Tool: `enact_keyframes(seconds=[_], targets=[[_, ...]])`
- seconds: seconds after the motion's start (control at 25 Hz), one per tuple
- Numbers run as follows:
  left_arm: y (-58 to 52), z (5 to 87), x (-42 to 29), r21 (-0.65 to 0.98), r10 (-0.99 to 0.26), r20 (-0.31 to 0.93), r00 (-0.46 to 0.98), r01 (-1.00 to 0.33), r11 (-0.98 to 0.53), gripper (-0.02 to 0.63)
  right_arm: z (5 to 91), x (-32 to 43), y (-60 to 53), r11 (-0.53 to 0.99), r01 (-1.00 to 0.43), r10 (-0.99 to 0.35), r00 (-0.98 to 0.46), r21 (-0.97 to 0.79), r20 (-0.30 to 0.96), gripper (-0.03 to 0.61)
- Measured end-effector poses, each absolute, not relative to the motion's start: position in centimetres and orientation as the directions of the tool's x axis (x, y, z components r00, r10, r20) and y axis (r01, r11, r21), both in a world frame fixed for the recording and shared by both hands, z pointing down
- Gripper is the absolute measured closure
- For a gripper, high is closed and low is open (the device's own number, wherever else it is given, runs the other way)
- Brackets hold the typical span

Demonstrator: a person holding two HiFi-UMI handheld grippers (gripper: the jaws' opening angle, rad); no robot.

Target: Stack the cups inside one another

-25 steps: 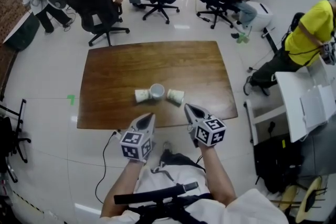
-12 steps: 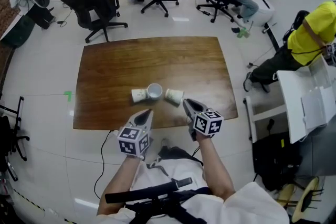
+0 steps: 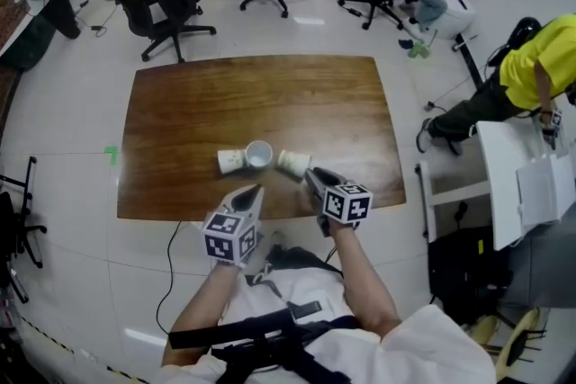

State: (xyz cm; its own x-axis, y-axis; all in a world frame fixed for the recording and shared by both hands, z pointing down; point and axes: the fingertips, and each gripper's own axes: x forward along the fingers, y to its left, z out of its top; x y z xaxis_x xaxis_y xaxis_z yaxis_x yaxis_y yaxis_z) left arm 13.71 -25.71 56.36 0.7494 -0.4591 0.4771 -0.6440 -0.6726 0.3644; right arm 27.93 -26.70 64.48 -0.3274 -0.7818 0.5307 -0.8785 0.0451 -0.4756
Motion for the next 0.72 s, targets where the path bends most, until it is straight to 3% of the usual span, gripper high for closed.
enact_keyframes(seconds=[0.16, 0.56, 0.72], targets=[[-26.3, 56.9, 13.7, 0.369, -0.467, 0.482, 0.742, -0.655, -0.659, 0.621, 66.3, 27.7, -27.3, 0.044, -0.875, -0.754, -0.346, -0.483, 0.559, 0.416], [-27.0, 57.3, 12.9, 0.369, -0.500, 0.484, 0.718, -0.686, -0.627, 0.621, 68.2, 26.9, -28.0, 0.061, -0.864, -0.715, -0.387, -0.500, 0.582, 0.419], [-26.8, 57.6, 12.5, 0.369, -0.507, 0.487, 0.711, -0.694, -0.618, 0.621, 68.7, 26.4, -28.2, 0.063, -0.854, -0.708, -0.403, -0.516, 0.580, 0.466]])
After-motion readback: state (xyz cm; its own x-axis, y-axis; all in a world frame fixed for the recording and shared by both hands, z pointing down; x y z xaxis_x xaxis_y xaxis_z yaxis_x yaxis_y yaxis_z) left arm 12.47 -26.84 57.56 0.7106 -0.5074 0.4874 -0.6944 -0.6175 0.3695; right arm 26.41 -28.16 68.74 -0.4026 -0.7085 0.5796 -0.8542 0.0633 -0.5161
